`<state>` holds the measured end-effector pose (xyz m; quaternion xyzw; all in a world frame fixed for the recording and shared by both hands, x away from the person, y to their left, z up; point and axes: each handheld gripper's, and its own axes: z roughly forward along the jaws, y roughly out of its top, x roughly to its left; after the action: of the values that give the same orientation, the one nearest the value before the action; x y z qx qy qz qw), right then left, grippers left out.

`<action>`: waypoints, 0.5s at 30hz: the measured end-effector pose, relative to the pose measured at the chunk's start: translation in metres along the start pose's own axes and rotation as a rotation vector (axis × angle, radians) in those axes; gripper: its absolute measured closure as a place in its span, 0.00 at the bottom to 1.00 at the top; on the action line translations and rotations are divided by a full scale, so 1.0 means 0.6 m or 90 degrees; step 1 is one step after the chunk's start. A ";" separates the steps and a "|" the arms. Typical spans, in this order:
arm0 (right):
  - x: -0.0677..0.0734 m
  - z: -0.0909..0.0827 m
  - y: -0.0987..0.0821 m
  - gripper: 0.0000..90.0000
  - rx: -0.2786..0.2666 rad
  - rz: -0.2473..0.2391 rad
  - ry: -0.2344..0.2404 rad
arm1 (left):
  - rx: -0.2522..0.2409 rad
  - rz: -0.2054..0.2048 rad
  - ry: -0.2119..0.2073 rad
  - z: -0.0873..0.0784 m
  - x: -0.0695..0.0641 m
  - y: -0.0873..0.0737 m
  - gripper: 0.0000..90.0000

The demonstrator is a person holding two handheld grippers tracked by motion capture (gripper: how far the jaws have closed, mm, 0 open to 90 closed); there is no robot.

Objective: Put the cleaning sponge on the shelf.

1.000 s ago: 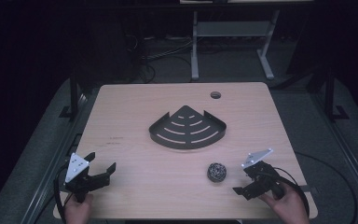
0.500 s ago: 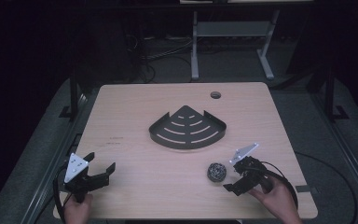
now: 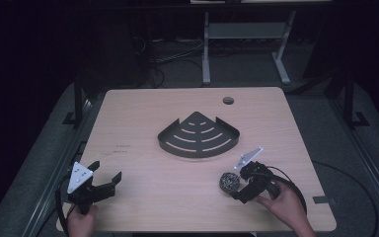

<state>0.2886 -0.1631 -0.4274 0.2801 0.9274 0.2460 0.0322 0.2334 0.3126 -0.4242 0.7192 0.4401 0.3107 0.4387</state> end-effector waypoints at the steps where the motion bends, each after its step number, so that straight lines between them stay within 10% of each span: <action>1: 0.000 0.002 0.002 0.16 0.002 -0.002 0.001 | 0.000 0.000 0.000 0.000 0.000 0.000 0.15; 15: -0.004 0.027 0.023 0.18 0.028 -0.011 0.004 | -0.002 -0.001 -0.001 0.000 0.000 0.001 0.15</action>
<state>0.3006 -0.1476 -0.4354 0.2719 0.9351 0.2260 0.0249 0.2333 0.3124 -0.4237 0.7186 0.4400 0.3100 0.4404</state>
